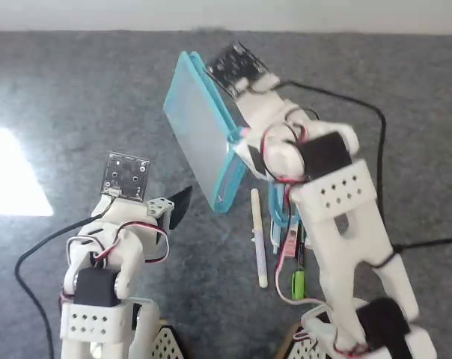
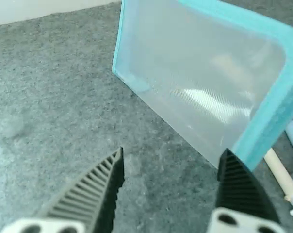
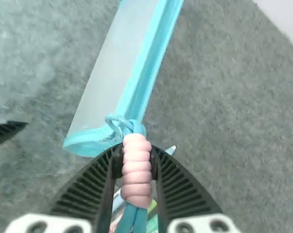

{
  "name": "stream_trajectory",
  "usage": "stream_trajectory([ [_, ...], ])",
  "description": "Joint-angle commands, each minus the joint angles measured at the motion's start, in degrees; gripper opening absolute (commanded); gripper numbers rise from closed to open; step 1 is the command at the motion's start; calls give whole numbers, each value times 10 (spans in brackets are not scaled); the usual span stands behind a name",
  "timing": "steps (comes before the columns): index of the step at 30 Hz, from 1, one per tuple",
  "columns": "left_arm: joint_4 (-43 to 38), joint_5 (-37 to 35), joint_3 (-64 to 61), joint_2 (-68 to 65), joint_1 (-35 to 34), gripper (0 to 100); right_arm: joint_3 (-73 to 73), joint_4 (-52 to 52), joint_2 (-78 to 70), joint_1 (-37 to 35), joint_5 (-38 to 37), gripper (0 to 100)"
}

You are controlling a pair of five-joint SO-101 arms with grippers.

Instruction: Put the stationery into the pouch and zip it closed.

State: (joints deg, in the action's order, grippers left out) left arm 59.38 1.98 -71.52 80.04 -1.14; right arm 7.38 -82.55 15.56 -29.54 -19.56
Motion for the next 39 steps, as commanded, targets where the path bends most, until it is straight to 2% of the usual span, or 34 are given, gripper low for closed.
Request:
stream_trajectory([
  [1,4,5,36,10,4,302,152,-43,-45,-23,22,9],
  [8,20,-4,60,10,4,302,353,-101,-166,-28,104,9],
  [14,11,-22,58,10,0,302,485,-159,-234,-40,128,8],
  [20,-78,-36,7,6,-33,302,562,-198,-247,-57,144,8],
  [24,-102,-65,-1,6,-68,302,566,-201,-238,-80,144,8],
  [31,-103,-65,0,10,-73,302,539,-203,-220,-84,142,8],
  [33,-89,-63,11,11,-73,302,517,-201,-218,-81,140,8],
  [36,-22,-55,51,11,-69,302,489,-193,-225,-73,132,8],
  [39,-9,-55,66,11,-73,302,474,-174,-230,-58,134,8],
])
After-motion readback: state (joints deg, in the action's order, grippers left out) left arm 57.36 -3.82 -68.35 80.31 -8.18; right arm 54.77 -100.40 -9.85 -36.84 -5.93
